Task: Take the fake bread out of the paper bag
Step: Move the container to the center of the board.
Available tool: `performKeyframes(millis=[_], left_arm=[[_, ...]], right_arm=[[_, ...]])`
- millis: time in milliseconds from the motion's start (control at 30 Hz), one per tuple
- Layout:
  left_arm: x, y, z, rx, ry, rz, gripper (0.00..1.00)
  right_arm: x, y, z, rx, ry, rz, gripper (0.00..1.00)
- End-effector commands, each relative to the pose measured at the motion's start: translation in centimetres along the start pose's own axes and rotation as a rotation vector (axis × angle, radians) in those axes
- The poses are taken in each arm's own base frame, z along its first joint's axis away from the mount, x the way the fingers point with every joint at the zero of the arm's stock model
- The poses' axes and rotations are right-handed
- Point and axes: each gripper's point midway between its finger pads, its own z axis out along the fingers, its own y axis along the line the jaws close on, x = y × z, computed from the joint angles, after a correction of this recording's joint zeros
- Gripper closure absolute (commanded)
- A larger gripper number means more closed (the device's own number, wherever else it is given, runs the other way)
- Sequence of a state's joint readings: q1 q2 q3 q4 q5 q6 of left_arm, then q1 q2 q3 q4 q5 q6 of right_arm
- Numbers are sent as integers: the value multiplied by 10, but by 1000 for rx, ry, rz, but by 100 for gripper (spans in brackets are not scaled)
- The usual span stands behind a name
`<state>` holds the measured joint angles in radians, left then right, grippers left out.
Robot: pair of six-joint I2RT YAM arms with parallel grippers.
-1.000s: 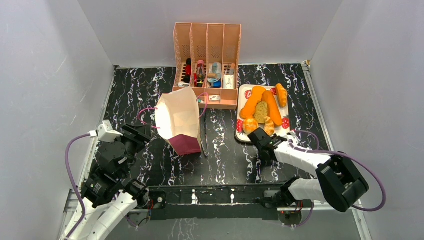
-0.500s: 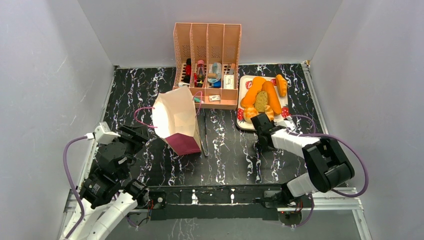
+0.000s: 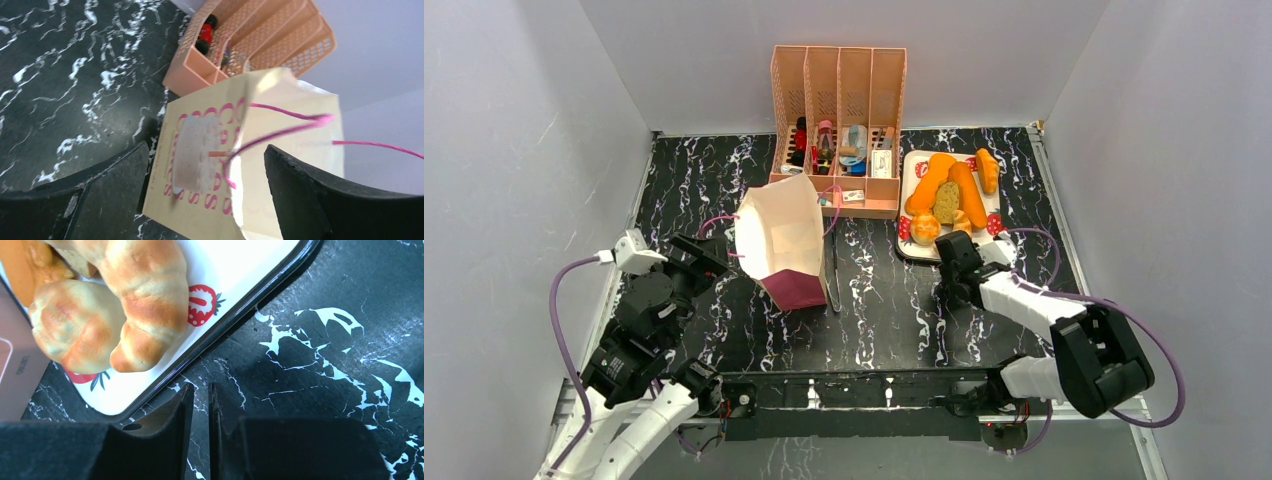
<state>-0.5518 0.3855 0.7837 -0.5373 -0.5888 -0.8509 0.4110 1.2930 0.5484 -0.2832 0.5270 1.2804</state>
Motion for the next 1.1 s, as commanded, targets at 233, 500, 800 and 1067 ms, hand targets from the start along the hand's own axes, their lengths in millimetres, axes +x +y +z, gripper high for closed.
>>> performKeyframes(millis=[233,500,800,1067], left_arm=[[-28,-101,-23,424,28,145,15],[-64,-98,-48,405,-31,175,14],[-116,-88,-49,313,-264,136,13],[-128,-97,55,-11,-504,441,8]], right_arm=[[-19,12,-17,-84,-51,-11,84],[-27,21,-30,-145,-62,-24,84],[-49,49,-56,-241,-147,-60,83],[-118,148,-75,-349,-429,-258,77]])
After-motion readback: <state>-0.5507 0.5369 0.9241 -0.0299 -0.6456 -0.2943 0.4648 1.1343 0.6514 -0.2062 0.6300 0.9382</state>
